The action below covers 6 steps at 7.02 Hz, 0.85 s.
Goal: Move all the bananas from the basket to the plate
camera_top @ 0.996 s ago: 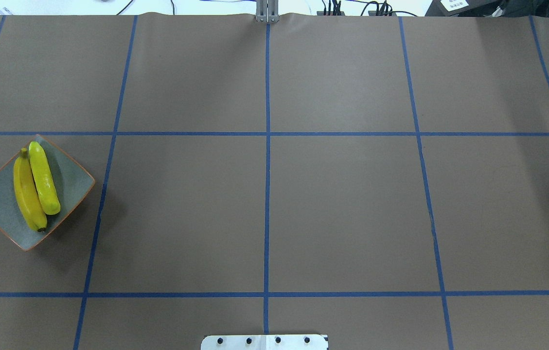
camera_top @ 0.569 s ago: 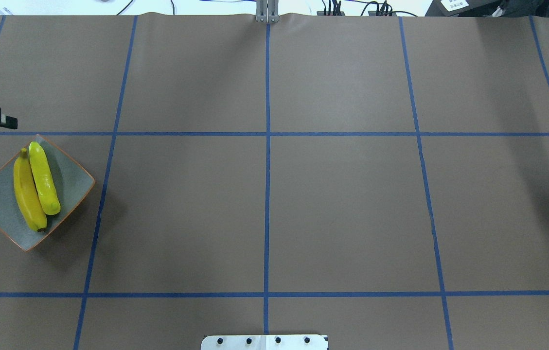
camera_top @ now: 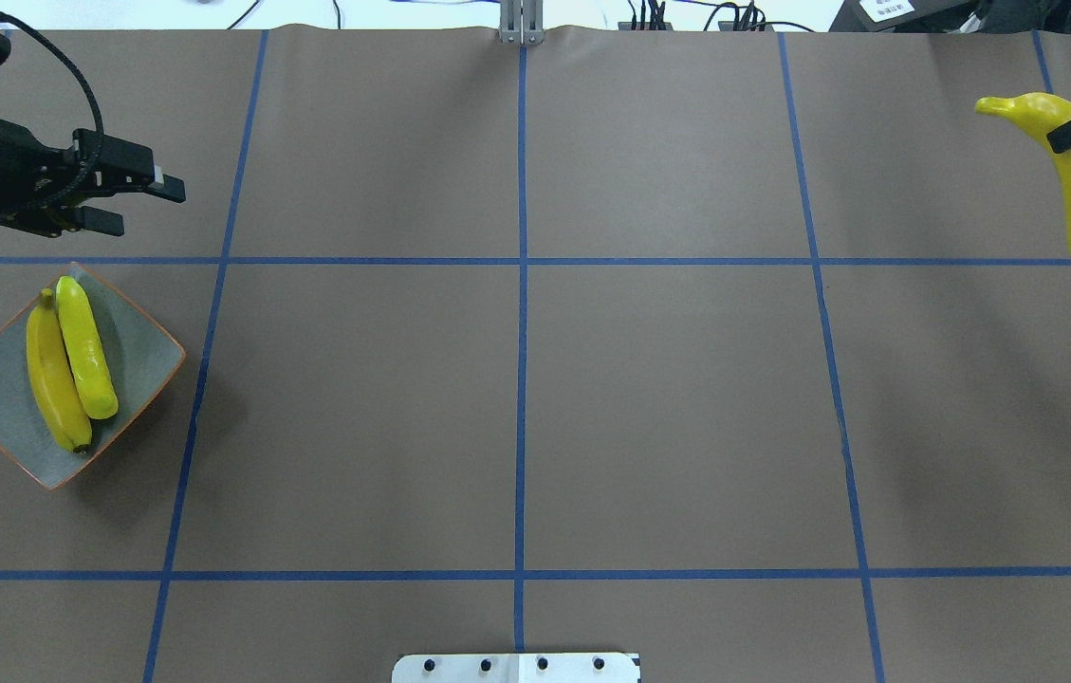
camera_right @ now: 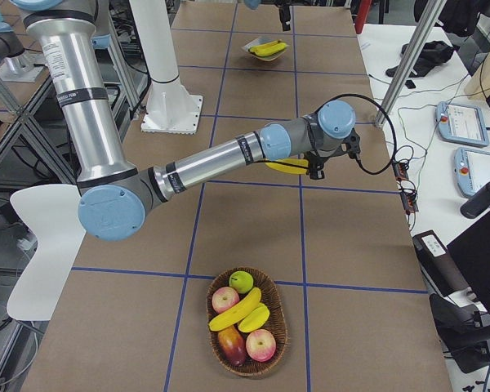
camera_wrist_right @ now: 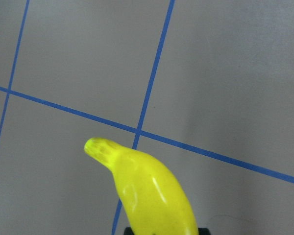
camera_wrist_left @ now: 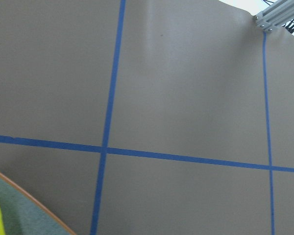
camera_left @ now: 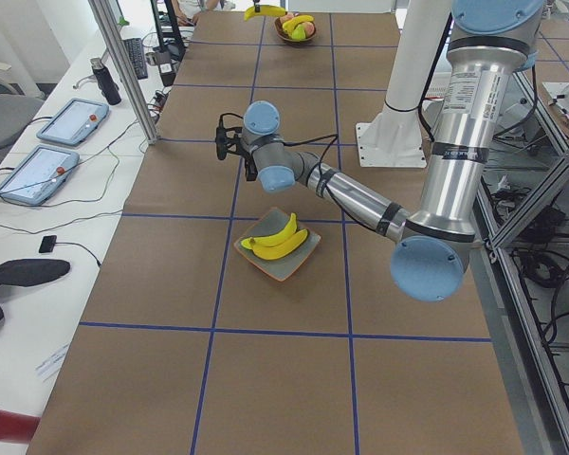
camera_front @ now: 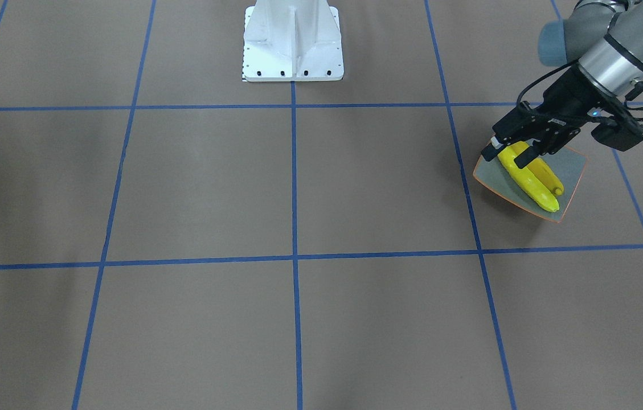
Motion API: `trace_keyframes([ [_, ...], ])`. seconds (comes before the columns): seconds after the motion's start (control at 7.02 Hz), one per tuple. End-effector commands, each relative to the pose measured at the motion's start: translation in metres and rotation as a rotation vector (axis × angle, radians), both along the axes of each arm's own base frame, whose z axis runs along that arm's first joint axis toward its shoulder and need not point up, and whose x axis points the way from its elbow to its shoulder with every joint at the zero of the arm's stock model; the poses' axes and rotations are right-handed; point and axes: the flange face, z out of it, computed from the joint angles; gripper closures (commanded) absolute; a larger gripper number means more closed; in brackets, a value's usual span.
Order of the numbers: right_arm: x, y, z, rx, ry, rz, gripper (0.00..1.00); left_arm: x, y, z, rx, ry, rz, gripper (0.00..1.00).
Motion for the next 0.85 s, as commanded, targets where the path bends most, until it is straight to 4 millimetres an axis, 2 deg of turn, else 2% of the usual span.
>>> trace_keyframes([
  [0.0,-0.083,0.013,-0.045,-0.042,-0.043,0.08,1.0,0.023,0.001,-0.031,-0.027,0.046,0.012,0.0],
  [0.14,-0.117,0.018,-0.072,-0.077,-0.08,0.101,1.0,0.036,0.003,-0.043,-0.027,0.062,0.03,0.0],
  [0.28,-0.148,0.029,-0.096,-0.106,-0.13,0.089,1.0,0.055,0.006,-0.07,-0.04,0.099,0.034,0.0],
  [0.43,-0.175,0.038,-0.118,-0.134,-0.167,0.064,1.0,0.084,0.018,-0.1,-0.045,0.14,0.069,0.0],
  [0.71,-0.214,0.058,-0.164,-0.145,-0.211,0.006,1.0,0.102,0.035,-0.137,-0.005,0.192,0.119,0.0],
])
